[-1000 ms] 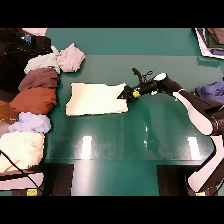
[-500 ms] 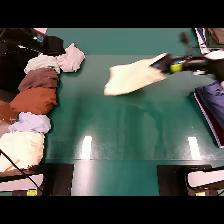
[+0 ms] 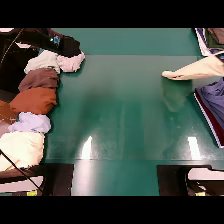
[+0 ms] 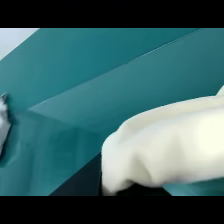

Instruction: Fold the shirts.

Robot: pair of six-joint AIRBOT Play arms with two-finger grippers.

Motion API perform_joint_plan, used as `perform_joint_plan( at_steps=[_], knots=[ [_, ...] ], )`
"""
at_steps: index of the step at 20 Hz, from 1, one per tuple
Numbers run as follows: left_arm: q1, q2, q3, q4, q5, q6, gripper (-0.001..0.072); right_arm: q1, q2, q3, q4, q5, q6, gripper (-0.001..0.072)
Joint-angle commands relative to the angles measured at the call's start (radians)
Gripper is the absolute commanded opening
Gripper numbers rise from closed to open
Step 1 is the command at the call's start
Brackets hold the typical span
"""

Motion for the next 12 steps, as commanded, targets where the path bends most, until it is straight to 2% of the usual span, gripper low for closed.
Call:
perform_joint_plan(
  at_steps=[1,9,12],
  knots=[
    [-0.011,0.000,0.000,-0.004,0.003,-0.006,0.0024,-0.079,-0.078,0.107,-0.006,0.002,-0.017,0.0016],
    [-0.011,0.000,0.000,-0.004,0.001,-0.005,0.0024,-0.112,-0.125,0.470,-0.008,0.133,-0.015,0.0016],
    [-0.011,0.000,0.000,-0.004,0.000,-0.005,0.0024,-0.153,-0.084,0.476,-0.009,0.183,-0.014,0.0016]
  ],
)
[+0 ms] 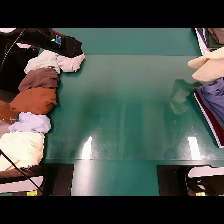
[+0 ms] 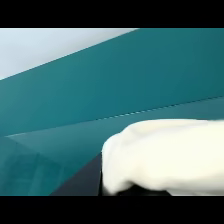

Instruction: Fold the shirts.

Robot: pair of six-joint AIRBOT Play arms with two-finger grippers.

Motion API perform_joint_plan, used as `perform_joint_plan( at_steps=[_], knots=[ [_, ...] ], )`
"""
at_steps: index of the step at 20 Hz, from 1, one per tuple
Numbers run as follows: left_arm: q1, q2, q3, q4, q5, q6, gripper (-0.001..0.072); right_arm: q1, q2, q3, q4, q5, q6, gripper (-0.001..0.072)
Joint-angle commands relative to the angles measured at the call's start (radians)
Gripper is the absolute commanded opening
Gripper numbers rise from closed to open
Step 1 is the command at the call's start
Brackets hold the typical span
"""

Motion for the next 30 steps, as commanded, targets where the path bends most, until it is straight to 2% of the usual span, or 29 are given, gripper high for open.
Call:
perform_joint_plan(
  at_steps=[1,4,10,15,16,19,20,23,26,28,30],
  knots=[
    [0.000,0.000,0.000,0.000,-0.002,0.000,0.0024,-0.050,0.048,0.005,-0.002,0.057,0.001,0.0016],
    [0.000,0.000,0.000,0.000,-0.006,0.000,0.0024,-0.119,0.129,-0.107,-0.031,0.072,0.000,0.0016],
    [0.000,0.000,0.000,0.001,-0.035,0.008,0.0024,-0.257,0.289,-0.386,-0.370,0.117,0.011,0.0017],
    [0.000,0.000,0.000,0.001,-0.041,0.034,0.0024,-0.383,0.400,-0.616,-0.568,0.132,0.060,0.0023],
    [0.000,0.000,0.000,0.001,-0.040,0.034,0.0024,-0.412,0.419,-0.657,-0.581,0.130,0.063,0.0061],
    [0.000,0.000,0.000,0.001,-0.040,0.035,0.0024,-0.493,0.442,-0.737,-0.602,0.122,0.064,0.0433],
    [0.000,0.000,0.000,0.001,-0.040,0.042,0.0024,-0.519,0.441,-0.752,-0.601,0.123,0.064,0.0513],
    [0.000,0.000,0.000,0.001,-0.040,0.046,0.0024,-0.573,0.442,-0.758,-0.528,0.123,0.065,0.0515],
    [0.000,0.000,0.000,0.001,-0.039,0.045,0.0025,-0.559,0.442,-0.758,-0.269,0.111,0.064,0.0513],
    [0.000,0.000,0.000,0.001,-0.034,0.045,0.0025,-0.486,0.442,-0.758,-0.100,0.128,0.064,0.0512],
    [0.000,0.000,0.000,0.001,-0.036,0.045,0.0025,-0.359,0.442,-0.758,-0.007,0.158,0.064,0.0510]
  ],
)
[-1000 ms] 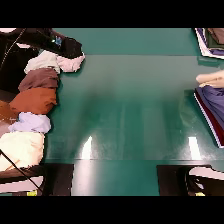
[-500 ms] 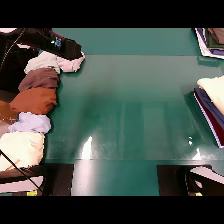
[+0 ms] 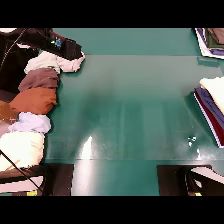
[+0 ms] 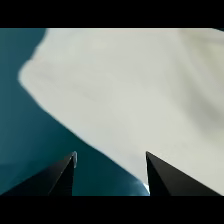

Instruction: Fold the shirts.

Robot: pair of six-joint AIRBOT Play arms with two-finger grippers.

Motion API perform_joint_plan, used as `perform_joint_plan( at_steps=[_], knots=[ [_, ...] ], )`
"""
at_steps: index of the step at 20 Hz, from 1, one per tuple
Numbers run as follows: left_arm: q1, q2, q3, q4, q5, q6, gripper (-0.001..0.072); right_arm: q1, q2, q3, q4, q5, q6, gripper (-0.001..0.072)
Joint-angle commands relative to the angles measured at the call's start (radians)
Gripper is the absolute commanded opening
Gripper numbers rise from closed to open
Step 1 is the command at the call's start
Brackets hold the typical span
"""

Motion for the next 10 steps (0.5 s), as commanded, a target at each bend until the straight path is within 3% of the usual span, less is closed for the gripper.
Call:
perform_joint_plan(
  at_steps=[1,6,7,9,10],
  knots=[
    [0.000,0.000,0.000,0.000,-0.015,0.000,0.0025,0.190,0.001,-0.003,0.216,0.035,0.000,0.0510],
    [0.000,0.000,0.000,0.000,-0.033,-0.001,0.0025,0.571,0.001,-0.003,0.213,-0.015,0.000,0.0505],
    [0.000,0.000,0.000,0.000,-0.033,-0.001,0.0025,0.635,0.000,-0.003,0.213,-0.021,0.000,0.0452],
    [0.000,0.000,0.000,0.000,-0.033,-0.001,0.0025,0.738,0.001,-0.003,0.213,-0.015,0.000,0.0078],
    [0.000,0.000,0.000,0.000,-0.033,-0.001,0.0025,0.779,0.001,-0.003,0.212,-0.010,0.000,0.0019]
  ],
)
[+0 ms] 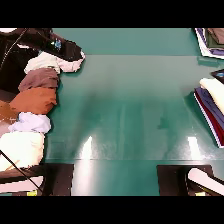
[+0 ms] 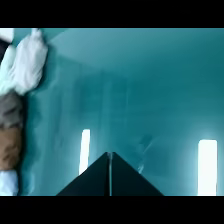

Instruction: Fold the shirts.

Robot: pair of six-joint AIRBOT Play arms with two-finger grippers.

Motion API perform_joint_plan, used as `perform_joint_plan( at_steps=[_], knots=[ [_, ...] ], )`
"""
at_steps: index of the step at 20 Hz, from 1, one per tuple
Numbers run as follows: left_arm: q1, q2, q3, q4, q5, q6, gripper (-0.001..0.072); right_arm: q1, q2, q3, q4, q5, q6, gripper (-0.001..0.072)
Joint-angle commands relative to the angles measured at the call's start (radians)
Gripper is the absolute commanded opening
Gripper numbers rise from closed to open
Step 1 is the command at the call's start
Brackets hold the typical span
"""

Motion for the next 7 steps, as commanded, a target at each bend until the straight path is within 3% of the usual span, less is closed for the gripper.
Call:
perform_joint_plan(
  at_steps=[1,7],
  knots=[
    [0.000,0.000,0.000,0.000,-0.003,-0.001,0.0025,0.187,0.001,0.000,0.012,-0.003,-0.001,0.0019],
    [0.000,0.000,0.000,0.000,-0.003,-0.001,0.0025,0.269,0.001,0.000,0.013,-0.003,-0.001,0.0019]
  ],
)
